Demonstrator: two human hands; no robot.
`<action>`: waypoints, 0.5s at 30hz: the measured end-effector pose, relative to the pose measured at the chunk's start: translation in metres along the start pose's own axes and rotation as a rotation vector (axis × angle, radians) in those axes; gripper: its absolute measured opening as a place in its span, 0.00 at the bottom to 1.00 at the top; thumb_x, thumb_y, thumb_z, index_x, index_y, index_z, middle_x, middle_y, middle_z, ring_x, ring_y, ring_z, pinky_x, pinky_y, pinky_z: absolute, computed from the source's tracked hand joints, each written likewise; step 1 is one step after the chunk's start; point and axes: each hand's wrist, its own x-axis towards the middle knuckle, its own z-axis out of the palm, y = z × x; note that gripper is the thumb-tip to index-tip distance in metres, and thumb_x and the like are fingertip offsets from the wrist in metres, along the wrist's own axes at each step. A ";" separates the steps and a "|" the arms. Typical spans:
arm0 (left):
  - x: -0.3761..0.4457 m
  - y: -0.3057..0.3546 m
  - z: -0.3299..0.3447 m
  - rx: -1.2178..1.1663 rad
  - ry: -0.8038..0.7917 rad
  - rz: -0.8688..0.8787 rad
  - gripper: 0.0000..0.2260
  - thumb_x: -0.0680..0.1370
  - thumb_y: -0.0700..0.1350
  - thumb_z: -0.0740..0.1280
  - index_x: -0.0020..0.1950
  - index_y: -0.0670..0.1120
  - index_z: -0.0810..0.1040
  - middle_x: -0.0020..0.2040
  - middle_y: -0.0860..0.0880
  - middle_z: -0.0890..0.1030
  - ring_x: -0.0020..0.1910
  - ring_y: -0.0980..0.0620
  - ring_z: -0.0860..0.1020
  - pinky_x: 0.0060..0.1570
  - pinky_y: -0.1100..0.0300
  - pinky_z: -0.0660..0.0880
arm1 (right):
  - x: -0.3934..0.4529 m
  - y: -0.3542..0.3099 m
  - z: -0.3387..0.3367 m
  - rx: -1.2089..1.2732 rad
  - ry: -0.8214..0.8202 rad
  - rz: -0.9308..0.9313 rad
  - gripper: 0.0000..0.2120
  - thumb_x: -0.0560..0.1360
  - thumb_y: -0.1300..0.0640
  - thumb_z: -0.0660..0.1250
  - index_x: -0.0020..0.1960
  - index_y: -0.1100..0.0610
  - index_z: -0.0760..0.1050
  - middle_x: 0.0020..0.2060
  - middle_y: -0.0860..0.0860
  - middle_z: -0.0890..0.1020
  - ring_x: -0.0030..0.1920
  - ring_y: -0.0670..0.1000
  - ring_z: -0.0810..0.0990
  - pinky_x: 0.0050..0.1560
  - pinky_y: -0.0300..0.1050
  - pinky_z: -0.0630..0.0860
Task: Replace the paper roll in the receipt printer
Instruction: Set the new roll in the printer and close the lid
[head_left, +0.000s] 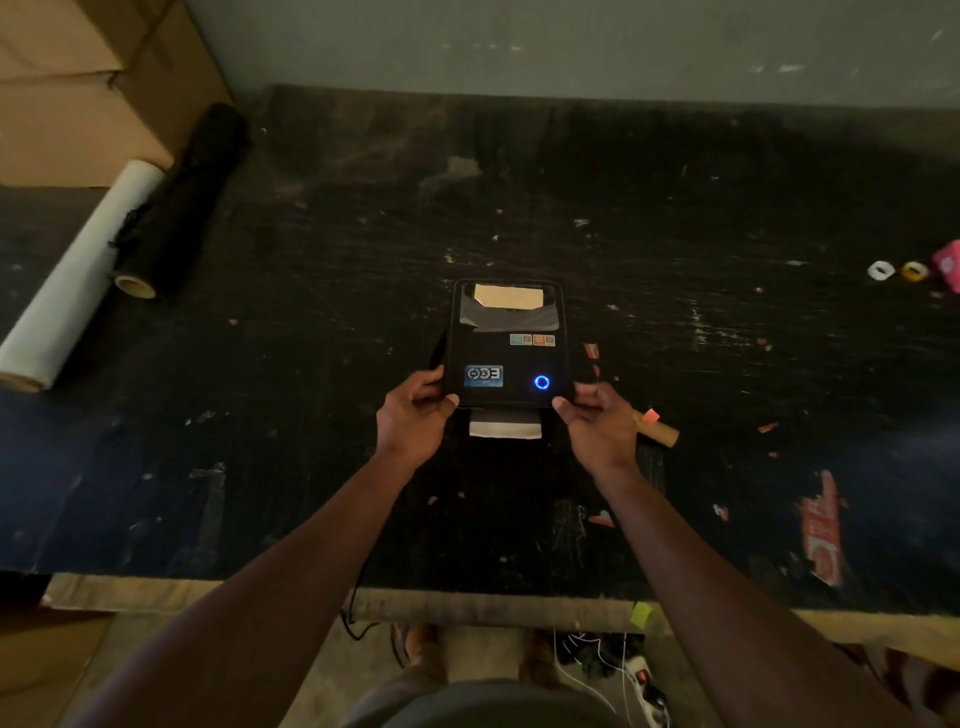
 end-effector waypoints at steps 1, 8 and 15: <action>0.000 0.000 0.000 -0.001 -0.004 -0.003 0.22 0.78 0.45 0.74 0.72 0.55 0.76 0.62 0.53 0.85 0.54 0.59 0.82 0.62 0.49 0.81 | 0.000 0.000 0.000 -0.002 0.002 0.003 0.17 0.75 0.59 0.75 0.63 0.56 0.78 0.58 0.52 0.84 0.56 0.48 0.83 0.48 0.34 0.74; 0.000 0.000 -0.001 0.013 -0.005 -0.001 0.22 0.78 0.46 0.74 0.71 0.55 0.76 0.62 0.52 0.85 0.56 0.57 0.82 0.61 0.49 0.81 | -0.003 0.000 0.003 0.002 0.023 0.010 0.17 0.75 0.59 0.75 0.63 0.57 0.79 0.57 0.51 0.84 0.54 0.46 0.82 0.42 0.28 0.71; -0.003 -0.001 0.000 0.015 -0.006 0.018 0.22 0.79 0.46 0.73 0.72 0.55 0.76 0.63 0.52 0.85 0.50 0.62 0.81 0.61 0.49 0.81 | -0.004 0.001 0.003 0.032 0.013 0.010 0.16 0.76 0.60 0.75 0.62 0.56 0.78 0.56 0.51 0.84 0.55 0.46 0.82 0.44 0.29 0.72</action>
